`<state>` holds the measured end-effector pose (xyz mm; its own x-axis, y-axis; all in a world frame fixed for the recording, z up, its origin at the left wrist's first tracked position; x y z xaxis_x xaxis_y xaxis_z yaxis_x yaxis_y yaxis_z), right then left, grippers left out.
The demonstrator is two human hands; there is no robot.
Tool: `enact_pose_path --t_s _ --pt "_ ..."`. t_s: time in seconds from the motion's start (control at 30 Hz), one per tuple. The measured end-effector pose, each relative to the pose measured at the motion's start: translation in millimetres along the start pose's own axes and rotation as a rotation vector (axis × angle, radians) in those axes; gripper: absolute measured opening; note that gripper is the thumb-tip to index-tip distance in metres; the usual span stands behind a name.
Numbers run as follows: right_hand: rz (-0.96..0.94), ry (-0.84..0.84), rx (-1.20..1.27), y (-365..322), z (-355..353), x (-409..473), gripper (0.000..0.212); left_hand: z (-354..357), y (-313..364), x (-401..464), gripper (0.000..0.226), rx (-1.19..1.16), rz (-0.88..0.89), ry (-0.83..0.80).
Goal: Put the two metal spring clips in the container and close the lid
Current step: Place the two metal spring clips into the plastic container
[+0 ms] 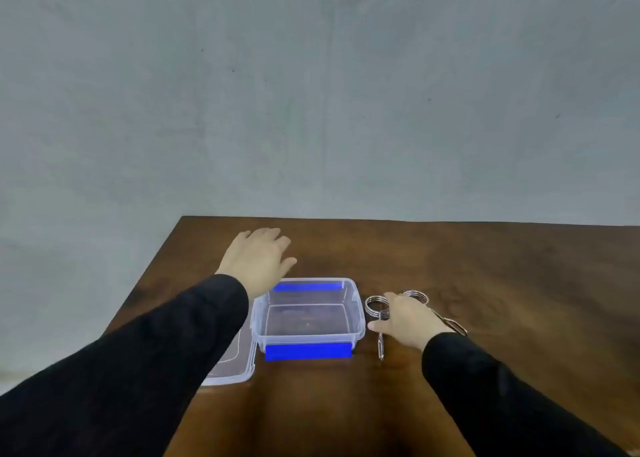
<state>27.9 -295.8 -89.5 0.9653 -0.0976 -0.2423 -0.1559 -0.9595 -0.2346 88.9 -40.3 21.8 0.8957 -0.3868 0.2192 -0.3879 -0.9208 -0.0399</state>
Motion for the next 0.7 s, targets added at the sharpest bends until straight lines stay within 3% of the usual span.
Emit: enact_pose_path --t_s 0.5,0.7 --pt "0.189 0.182 0.147 20 19 3 0.062 108 -72 -84 0.049 -0.334 -0.380 -0.089" --pt "0.195 0.227 0.260 22 12 5 0.041 151 -68 -100 0.047 -0.313 -0.298 -0.206"
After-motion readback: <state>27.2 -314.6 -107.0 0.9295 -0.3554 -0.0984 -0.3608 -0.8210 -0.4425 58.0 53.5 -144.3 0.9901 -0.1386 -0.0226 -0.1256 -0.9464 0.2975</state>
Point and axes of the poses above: each hand's wrist, its own x-axis towards the middle knuckle, its own z-axis out of the palm, y = z × x, the point moved 10 cm from there along x, towards the middle knuckle, and after that the axes turned 1 degree about -z, right-handed, at the moved point
